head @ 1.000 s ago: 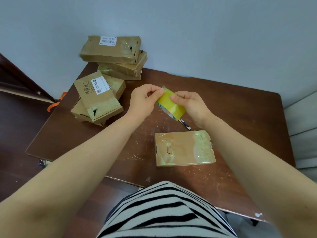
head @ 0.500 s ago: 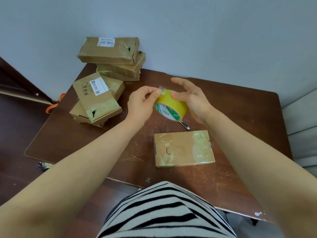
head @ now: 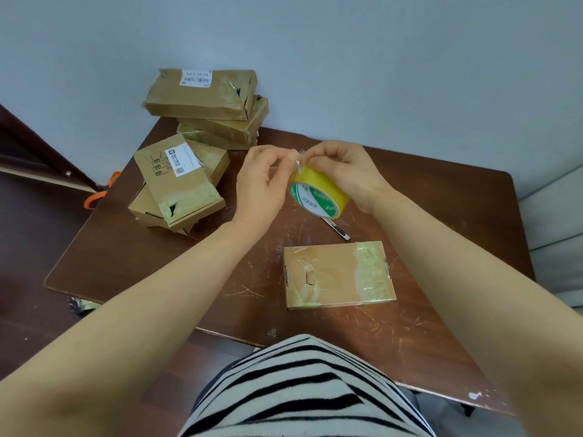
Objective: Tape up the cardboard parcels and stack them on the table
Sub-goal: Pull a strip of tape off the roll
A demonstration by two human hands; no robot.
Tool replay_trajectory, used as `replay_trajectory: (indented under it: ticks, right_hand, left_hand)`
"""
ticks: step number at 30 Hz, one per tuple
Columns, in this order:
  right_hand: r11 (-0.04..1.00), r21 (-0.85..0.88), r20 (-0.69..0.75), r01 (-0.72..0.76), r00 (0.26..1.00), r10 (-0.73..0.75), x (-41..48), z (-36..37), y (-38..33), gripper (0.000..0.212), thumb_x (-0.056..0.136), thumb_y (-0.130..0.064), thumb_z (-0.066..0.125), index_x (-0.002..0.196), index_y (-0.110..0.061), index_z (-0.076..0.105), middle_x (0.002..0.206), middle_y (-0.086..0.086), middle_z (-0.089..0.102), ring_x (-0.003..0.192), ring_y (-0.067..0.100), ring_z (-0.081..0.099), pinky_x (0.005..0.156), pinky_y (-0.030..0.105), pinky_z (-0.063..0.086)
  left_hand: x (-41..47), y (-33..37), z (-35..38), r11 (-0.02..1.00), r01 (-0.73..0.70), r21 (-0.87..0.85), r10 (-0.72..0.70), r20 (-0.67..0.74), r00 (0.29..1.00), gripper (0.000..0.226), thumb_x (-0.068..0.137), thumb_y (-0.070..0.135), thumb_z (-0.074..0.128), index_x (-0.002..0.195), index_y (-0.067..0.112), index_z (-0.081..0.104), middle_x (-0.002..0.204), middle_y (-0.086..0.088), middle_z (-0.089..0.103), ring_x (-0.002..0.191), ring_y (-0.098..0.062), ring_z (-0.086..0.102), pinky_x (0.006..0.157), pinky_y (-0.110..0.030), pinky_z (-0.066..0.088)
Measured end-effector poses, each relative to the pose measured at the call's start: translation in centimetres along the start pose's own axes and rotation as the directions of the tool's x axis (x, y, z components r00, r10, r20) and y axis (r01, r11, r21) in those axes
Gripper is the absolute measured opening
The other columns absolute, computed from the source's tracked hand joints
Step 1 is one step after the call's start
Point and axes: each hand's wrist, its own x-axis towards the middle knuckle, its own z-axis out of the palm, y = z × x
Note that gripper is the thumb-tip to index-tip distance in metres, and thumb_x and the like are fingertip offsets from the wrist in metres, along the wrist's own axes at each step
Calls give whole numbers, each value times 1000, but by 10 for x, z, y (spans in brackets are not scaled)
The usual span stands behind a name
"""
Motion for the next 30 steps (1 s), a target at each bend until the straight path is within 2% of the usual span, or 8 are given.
replay_trajectory:
  ticks: [3, 6, 8, 10, 12, 19, 25, 30]
  right_hand:
    - [999, -1, -33, 51, 998, -51, 0, -1, 3, 22, 92, -9, 54, 82, -23, 67, 90, -5, 67, 79, 10, 60, 75, 24, 49]
    - [997, 35, -105, 74, 992, -70, 0, -4, 5, 26, 92, -10, 53, 78, -26, 67, 85, -8, 67, 77, 8, 60, 72, 20, 49]
    - [996, 20, -116, 86, 990, -83, 0, -5, 6, 28, 92, -9, 53, 77, -28, 66, 85, -10, 67, 79, 8, 60, 72, 21, 49]
    - [995, -8, -114, 98, 989, -99, 0, -5, 7, 27, 93, -10, 52, 79, -29, 66, 90, -7, 67, 86, 14, 62, 76, 27, 51]
    - [993, -33, -112, 115, 987, -118, 2, -5, 8, 24, 93, -10, 51, 83, -26, 66, 96, -3, 68, 92, 20, 64, 82, 33, 52]
    - [983, -92, -95, 157, 981, -166, 4, -6, 12, 27, 94, -11, 51, 83, -31, 64, 99, -6, 67, 98, 19, 61, 89, 37, 51]
    - [992, -86, -157, 92, 982, -105, 9, -5, 14, 18, 91, -24, 60, 77, -36, 63, 89, -12, 67, 92, 16, 64, 87, 44, 53]
    - [988, -143, -195, 52, 977, -80, 12, -3, 17, 10, 90, -30, 60, 81, -30, 65, 87, -9, 67, 91, 18, 64, 86, 49, 51]
  left_hand:
    - [-1, 5, -2, 947, 173, -269, -175, 14, 984, 27, 96, 8, 45, 109, 23, 65, 113, -4, 60, 92, -15, 69, 88, -40, 56]
    - [4, 3, -9, 845, 311, -435, -338, 16, 941, 32, 96, 10, 45, 126, 12, 57, 109, 8, 63, 91, -16, 70, 85, -32, 56]
    - [7, 1, -9, 902, 337, -270, -343, 25, 939, 20, 92, 21, 58, 107, 13, 69, 103, 8, 65, 86, -6, 67, 88, -30, 54]
    - [6, 0, -8, 945, 304, -124, -297, 73, 952, 7, 86, 27, 67, 85, 30, 74, 95, 12, 68, 86, 0, 62, 87, -28, 51]
    - [5, -1, -5, 961, 253, -108, -243, 102, 965, 16, 84, 24, 71, 77, 38, 74, 86, 17, 70, 85, 1, 61, 81, -24, 50]
    - [14, 4, -2, 902, 387, -192, -375, 99, 922, 17, 80, 14, 75, 70, 28, 74, 72, 12, 72, 68, -1, 62, 61, -13, 48]
    - [14, 10, 9, 957, 254, 137, -270, 111, 956, 15, 97, 19, 52, 87, 22, 62, 86, 2, 65, 71, -8, 55, 71, -27, 50]
    - [15, 14, 17, 954, 227, 197, -248, 93, 964, 17, 100, 19, 42, 100, 11, 58, 85, -2, 60, 61, -4, 50, 54, -15, 40]
